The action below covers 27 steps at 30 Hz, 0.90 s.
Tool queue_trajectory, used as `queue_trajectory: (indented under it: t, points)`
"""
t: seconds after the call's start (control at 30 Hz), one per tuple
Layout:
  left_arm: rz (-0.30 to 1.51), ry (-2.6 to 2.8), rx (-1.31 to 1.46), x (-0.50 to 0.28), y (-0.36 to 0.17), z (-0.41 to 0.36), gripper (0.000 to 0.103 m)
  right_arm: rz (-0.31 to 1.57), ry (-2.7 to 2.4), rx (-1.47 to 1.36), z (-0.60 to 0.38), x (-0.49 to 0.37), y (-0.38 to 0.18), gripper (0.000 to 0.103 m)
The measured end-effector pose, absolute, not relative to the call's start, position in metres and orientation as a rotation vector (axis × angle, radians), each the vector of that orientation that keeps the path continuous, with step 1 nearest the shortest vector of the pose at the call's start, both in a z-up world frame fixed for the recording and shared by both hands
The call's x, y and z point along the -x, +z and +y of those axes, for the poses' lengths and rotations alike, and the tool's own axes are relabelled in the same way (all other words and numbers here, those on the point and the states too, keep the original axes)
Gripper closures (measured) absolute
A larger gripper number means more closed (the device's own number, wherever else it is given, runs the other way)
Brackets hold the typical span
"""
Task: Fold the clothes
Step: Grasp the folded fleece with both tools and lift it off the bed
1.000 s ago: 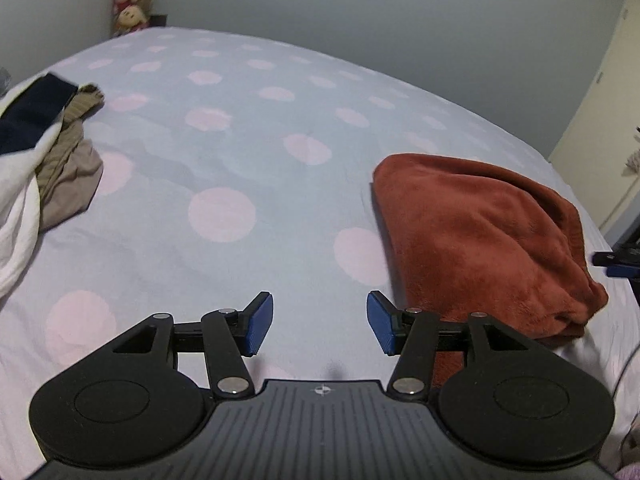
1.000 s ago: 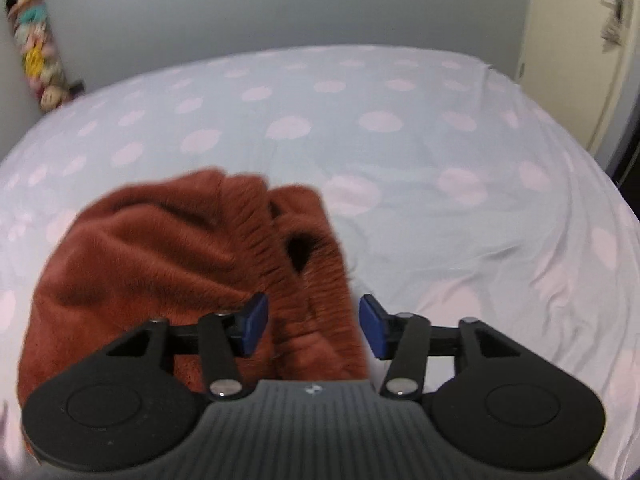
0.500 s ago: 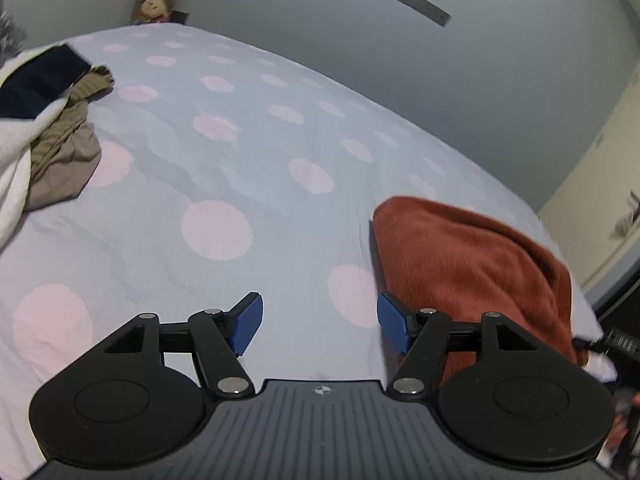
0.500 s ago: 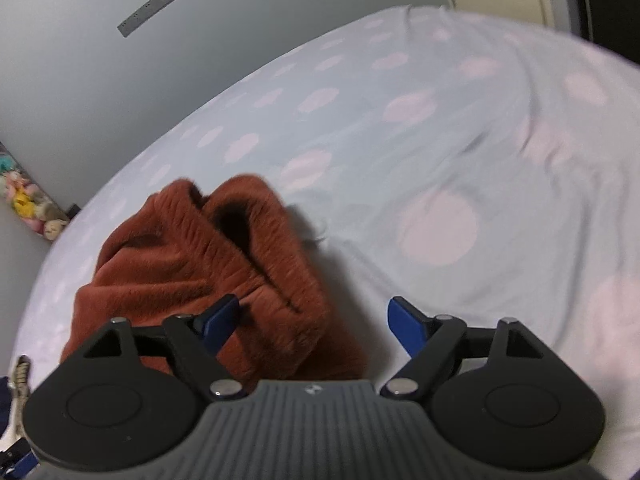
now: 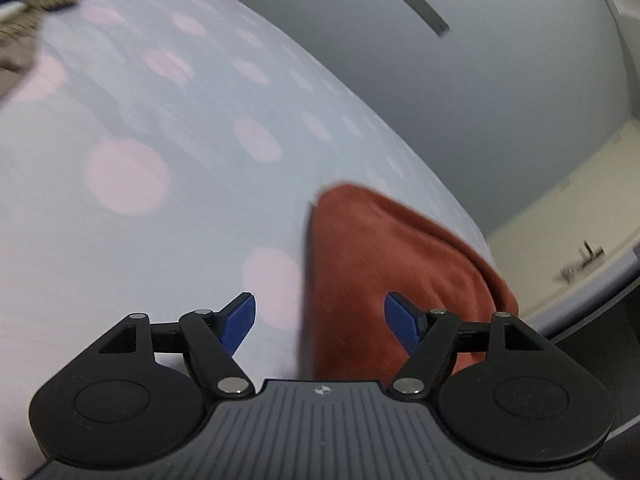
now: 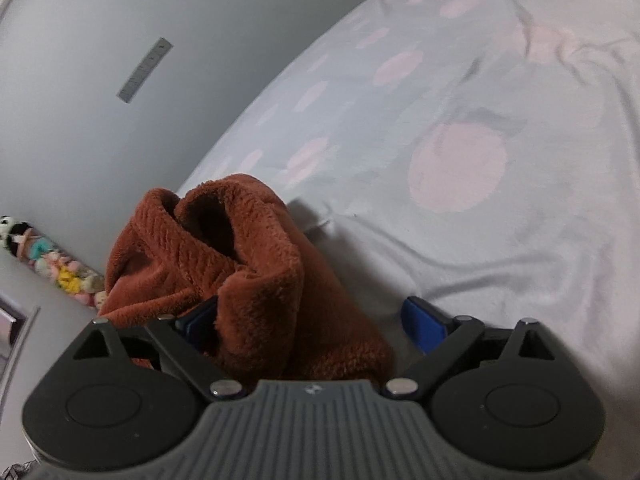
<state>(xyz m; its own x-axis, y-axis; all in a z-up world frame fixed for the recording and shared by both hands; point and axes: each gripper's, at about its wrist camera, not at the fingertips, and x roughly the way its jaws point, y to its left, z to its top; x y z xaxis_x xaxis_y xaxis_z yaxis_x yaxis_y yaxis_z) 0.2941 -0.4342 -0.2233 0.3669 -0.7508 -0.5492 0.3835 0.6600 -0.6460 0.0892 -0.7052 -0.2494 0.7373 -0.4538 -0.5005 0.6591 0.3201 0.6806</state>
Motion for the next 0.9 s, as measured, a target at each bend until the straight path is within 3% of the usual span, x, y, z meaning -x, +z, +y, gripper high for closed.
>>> queue_trajectory:
  t: [0.27,0.37,0.53,0.7,0.9]
  points:
    - [1.026,-0.793,0.423,-0.294,-0.251,-0.479,0.033,0.232,-0.658,-0.993,-0.712,-0.083,-0.253,0.009]
    - [1.059,-0.791,0.43,-0.297,-0.257,-0.485,0.034,0.229,-0.621,-1.035,-0.714,-0.08,-0.255,0.018]
    - [1.084,-0.797,0.443,-0.297,-0.258,-0.491,0.056,0.214,-0.565,-1.108,-0.716,-0.079,-0.258,0.045]
    - [1.04,-0.785,0.357,-0.289,-0.237,-0.495,0.082,0.199,-0.563,-1.149,-0.712,-0.079,-0.254,0.058]
    - [0.939,-0.82,0.219,-0.275,-0.181,-0.482,0.087,0.169,-0.547,-1.178,-0.69,-0.074,-0.222,0.063]
